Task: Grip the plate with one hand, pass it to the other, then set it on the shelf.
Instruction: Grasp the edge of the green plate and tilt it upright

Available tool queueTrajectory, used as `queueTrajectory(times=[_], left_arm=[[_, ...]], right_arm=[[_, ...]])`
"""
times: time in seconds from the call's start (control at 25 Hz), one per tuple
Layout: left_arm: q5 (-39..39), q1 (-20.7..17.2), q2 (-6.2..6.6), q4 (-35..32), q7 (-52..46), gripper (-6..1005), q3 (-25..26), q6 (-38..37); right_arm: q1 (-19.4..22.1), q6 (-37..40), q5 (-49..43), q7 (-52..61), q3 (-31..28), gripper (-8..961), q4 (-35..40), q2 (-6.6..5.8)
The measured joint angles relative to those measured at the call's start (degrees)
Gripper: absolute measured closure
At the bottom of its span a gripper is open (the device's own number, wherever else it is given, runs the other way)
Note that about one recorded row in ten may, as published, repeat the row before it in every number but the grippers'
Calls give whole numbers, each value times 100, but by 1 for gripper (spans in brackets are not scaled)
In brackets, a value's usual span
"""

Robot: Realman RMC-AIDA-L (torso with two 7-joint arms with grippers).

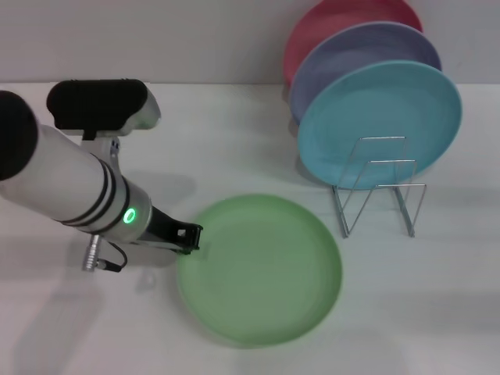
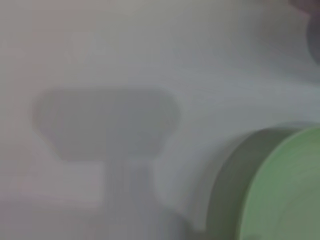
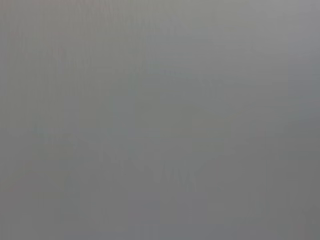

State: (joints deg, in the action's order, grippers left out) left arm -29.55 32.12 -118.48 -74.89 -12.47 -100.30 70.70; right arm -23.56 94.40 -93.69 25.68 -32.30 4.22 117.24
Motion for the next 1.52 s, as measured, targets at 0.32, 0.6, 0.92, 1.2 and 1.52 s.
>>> queueTrajectory(times=[0.32,0.6,0.92,1.2,1.52], left_arm=[[-263,-80,8,0,620,963,547,-119],[-490,-274,10,0,1187,964,922,-854],[-1372,-688,18,30,2546,964,1484,-1794],[-2317,-1213,16,146,3889,965,1641,-3173],[-4312,-1726,9,354,6236,964,1236,-4987]], right_arm=[[9,-38,0,0,-4,373,0,0],[6,-56,0,-2,-4,374,0,18],[48,-78,0,-46,17,373,0,86],[132,-105,-3,-43,42,373,-46,163],[217,-338,-27,-50,49,373,-205,174]])
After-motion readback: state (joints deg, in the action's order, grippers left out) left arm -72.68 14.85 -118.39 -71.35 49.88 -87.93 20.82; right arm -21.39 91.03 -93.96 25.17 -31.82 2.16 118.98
